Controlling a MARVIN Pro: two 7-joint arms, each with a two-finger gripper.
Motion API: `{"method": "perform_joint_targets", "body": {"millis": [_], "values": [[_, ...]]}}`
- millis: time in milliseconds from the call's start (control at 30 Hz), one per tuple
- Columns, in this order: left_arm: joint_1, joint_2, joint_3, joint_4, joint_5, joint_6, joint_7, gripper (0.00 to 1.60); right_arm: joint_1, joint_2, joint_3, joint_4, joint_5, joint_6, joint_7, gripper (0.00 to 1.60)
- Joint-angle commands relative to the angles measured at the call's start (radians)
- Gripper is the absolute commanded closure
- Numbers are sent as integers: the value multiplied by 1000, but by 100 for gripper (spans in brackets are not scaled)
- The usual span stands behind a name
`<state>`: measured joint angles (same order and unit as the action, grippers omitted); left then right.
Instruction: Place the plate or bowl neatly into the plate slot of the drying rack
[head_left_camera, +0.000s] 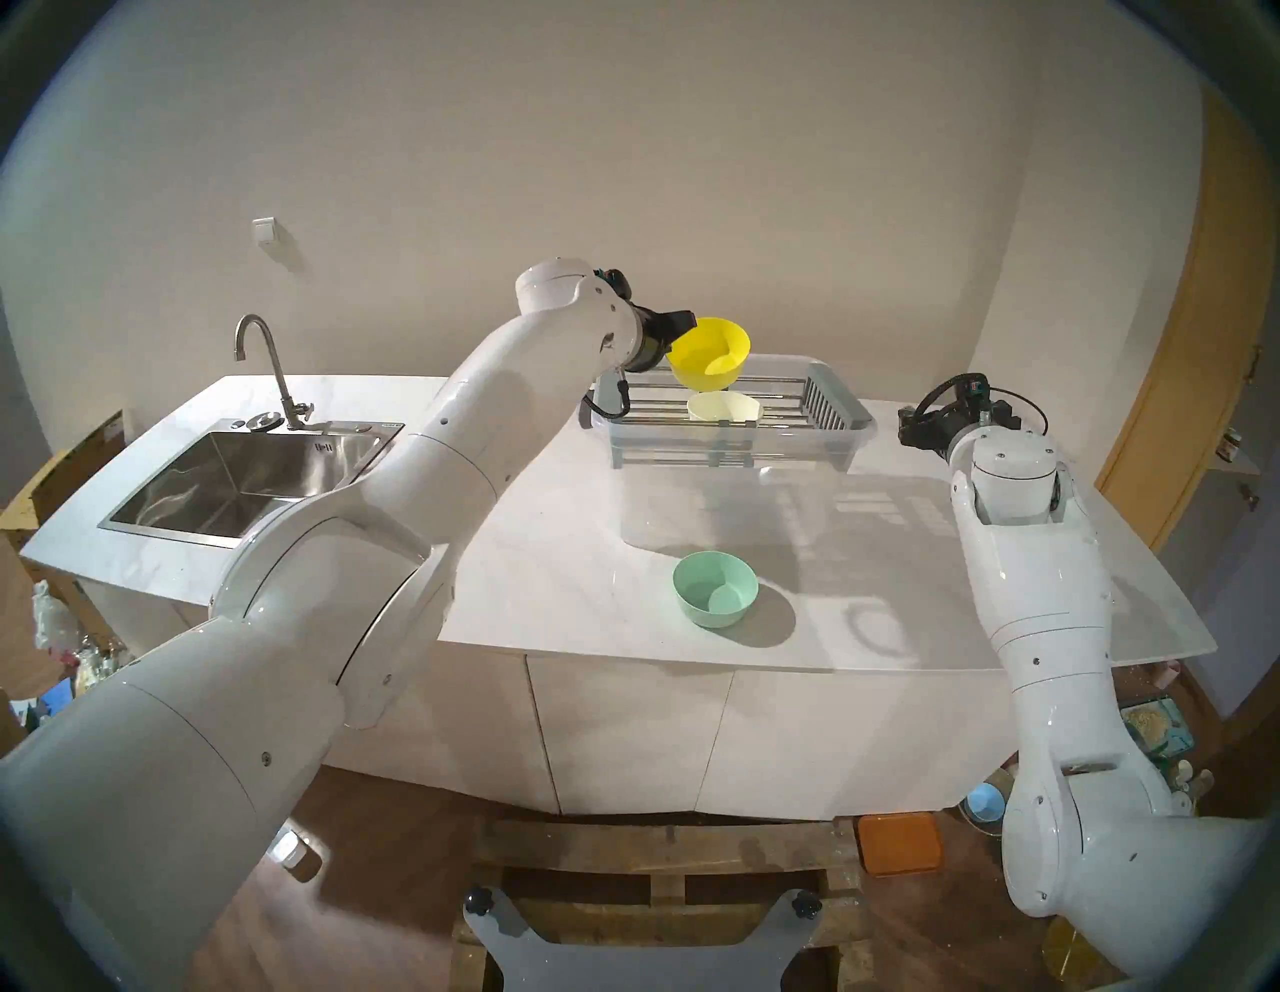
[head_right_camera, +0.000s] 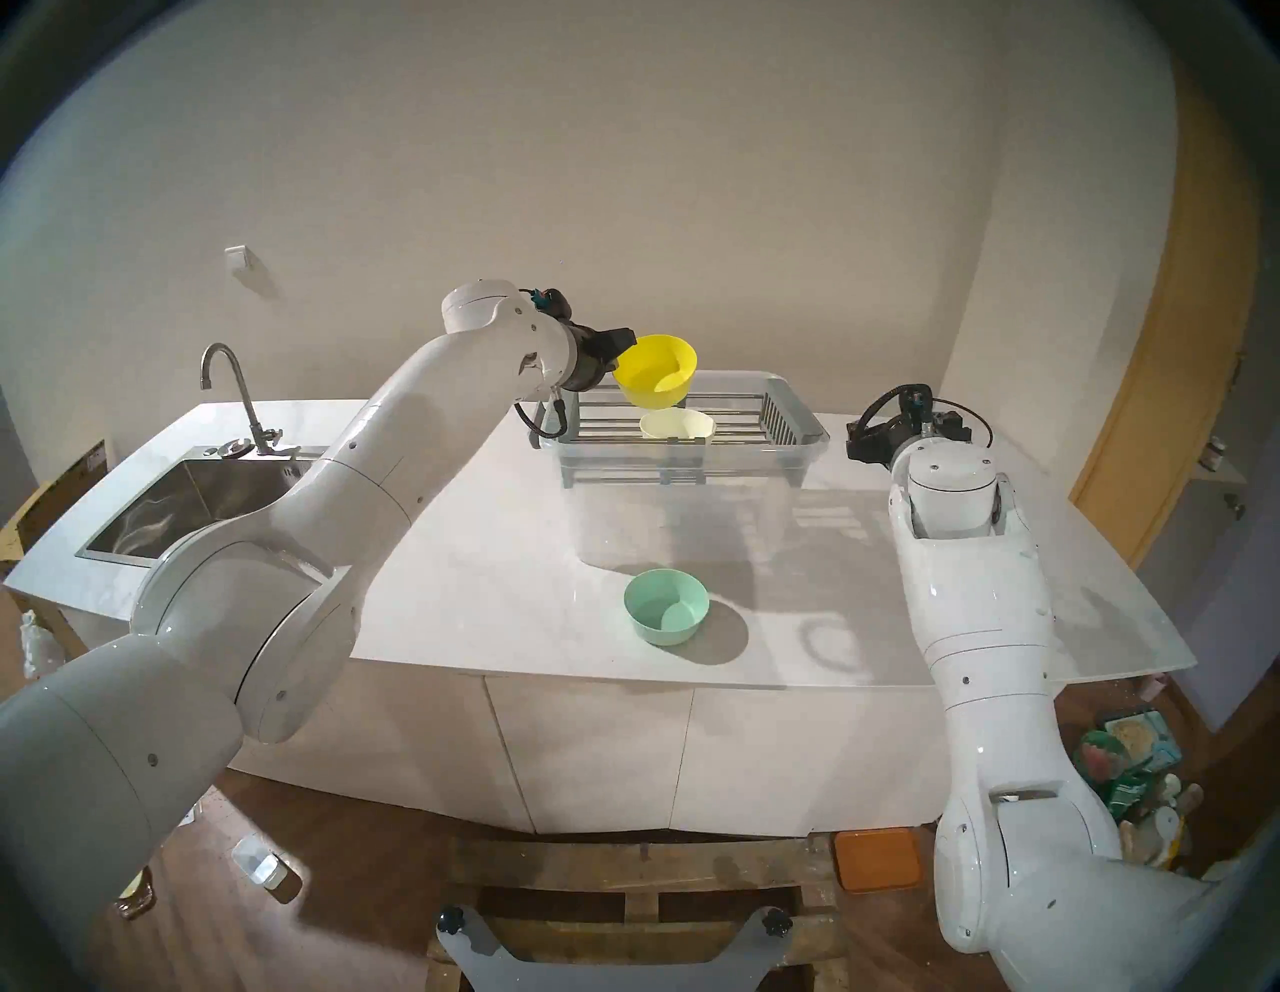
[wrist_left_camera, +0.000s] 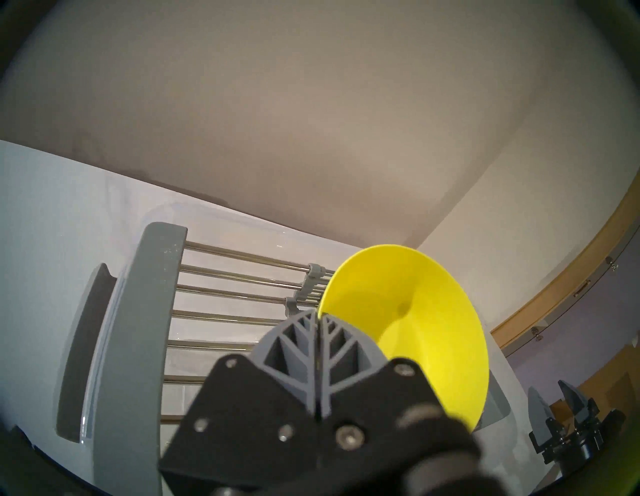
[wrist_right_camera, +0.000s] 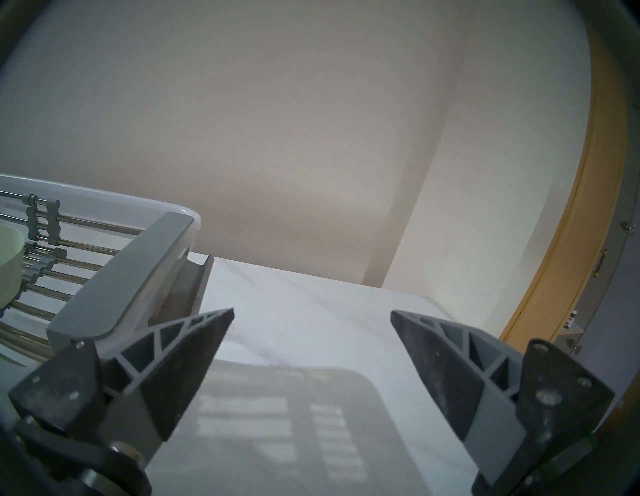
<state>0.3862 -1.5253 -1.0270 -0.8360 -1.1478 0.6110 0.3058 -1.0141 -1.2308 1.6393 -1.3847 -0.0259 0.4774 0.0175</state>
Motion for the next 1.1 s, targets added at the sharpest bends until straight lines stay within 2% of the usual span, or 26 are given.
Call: {"method": "perform_joint_targets", "body": {"millis": [0,567,1067], "values": [[-74,-46,-3,38,-7,-10,-38,160,24,3,0,-26,-2,-16,-2,0],[-108,-103,22,137,-1,-13,-84,160,24,3,0,-26,-2,-17,-2,0],[-105,-115,36,161,6,-19,-85,160,24,3,0,-26,-2,-18,-2,0]]}}
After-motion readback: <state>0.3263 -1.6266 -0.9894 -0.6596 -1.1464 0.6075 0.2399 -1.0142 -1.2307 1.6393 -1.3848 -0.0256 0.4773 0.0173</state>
